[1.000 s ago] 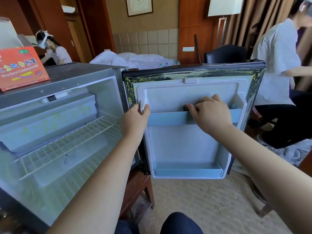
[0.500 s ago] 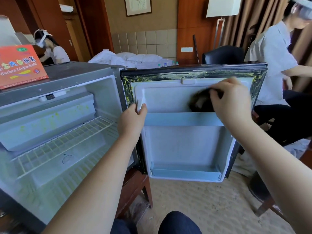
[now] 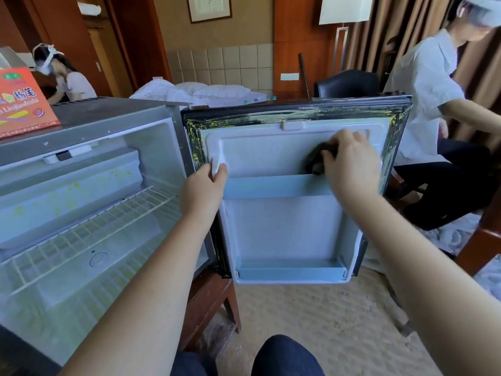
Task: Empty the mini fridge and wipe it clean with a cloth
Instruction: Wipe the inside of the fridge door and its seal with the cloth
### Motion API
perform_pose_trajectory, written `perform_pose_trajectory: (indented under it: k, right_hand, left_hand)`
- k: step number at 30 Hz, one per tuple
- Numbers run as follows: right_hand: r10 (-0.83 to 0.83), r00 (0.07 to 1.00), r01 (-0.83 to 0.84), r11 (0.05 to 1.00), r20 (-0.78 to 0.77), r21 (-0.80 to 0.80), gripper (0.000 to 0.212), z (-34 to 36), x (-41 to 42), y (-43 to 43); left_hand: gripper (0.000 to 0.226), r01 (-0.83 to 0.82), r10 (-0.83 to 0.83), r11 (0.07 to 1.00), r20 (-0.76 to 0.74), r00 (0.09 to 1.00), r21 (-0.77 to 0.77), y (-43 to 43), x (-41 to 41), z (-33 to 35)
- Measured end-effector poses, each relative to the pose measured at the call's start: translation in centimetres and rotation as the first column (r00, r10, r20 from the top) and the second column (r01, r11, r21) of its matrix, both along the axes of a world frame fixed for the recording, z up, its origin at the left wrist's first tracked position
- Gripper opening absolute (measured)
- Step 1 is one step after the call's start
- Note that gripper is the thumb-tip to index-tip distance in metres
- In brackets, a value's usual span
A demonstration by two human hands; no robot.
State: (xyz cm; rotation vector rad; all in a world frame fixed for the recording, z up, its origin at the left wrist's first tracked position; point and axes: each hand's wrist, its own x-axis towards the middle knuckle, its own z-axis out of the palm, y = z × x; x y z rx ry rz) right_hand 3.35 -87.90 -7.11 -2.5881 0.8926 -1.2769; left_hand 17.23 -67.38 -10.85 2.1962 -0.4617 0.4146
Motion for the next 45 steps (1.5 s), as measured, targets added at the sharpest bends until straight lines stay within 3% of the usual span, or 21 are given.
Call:
perform_pose_trajectory:
  k: [6,12,15,17,19,21,23,29,33,35,39,42,45]
  right_hand:
    - [0.291,0.957,-0.287,0.934,0.010,0.212,0.017,-0.8,5.6,7.1]
    - [0.404,0.914,-0.405,0.907,0.029,0.112,0.014,-0.9,5.4,7.0]
    - [0.342,0.935,-0.345,0.939,0.093,0.019,0.012,0.0,2.5,3.2]
    - [0.280,0.945,-0.278,0.960,0.172,-0.033,0.010,0.8,0.3,0.6]
    - [0.245,0.945,-0.228,0.969,0.217,-0.098,0.010,1.4,-1.4,-1.2]
    - [0.221,0.945,-0.187,0.970,0.242,-0.157,0.012,1.6,-2.4,-2.3]
    - [0.203,0.950,-0.165,0.972,0.237,-0.169,0.014,1.2,-3.0,-2.9]
    - [0.138,0.990,-0.135,0.970,0.005,-0.203,0.024,-2.2,-2.4,-1.4]
    - [0.176,0.966,-0.192,0.979,-0.188,-0.072,0.040,-1.2,-1.3,1.3]
    - [0.248,0.940,-0.263,0.964,-0.234,-0.033,0.037,-1.0,-1.0,1.9]
    - [0.354,0.926,-0.338,0.932,-0.130,0.130,0.021,-0.4,-1.5,1.1]
    - [0.304,0.948,-0.297,0.951,-0.089,0.081,0.022,-0.3,-2.9,0.6]
    - [0.279,0.950,-0.290,0.955,0.141,0.060,0.019,0.9,-5.0,0.2]
  left_hand:
    - [0.043,0.006,-0.006,1.000,-0.020,1.000,-0.006,-0.1,0.1,0.1]
    - [0.043,-0.045,0.046,0.999,-0.006,0.999,0.030,0.0,-0.2,0.2]
    - [0.030,-0.210,0.179,0.973,0.266,0.947,0.094,-0.2,-0.9,0.7]
    - [0.021,-0.181,0.071,0.970,0.526,0.848,0.160,-1.3,-2.0,0.9]
    - [0.014,-0.044,-0.127,0.971,0.662,0.738,0.235,-3.5,-3.6,0.5]
    - [0.022,0.082,-0.276,0.947,0.654,0.704,0.311,-5.9,-5.3,-0.3]
    - [0.022,0.129,-0.318,0.935,0.622,0.716,0.329,-7.5,-6.5,-1.0]
    - [0.011,0.171,-0.261,0.962,0.534,0.804,0.213,-8.0,-6.7,-1.7]
    - [0.007,0.145,-0.230,0.969,0.526,0.819,0.198,-8.2,-7.2,-1.6]
    - [0.011,0.138,-0.224,0.970,0.520,0.825,0.198,-7.9,-7.1,-1.6]
    - [0.019,0.179,-0.248,0.967,0.515,0.820,0.182,-7.4,-7.3,-1.7]
    - [0.017,0.191,-0.257,0.965,0.520,0.814,0.178,-7.0,-7.4,-1.7]
    - [0.017,0.205,-0.268,0.963,0.514,0.815,0.176,-6.6,-7.5,-1.6]
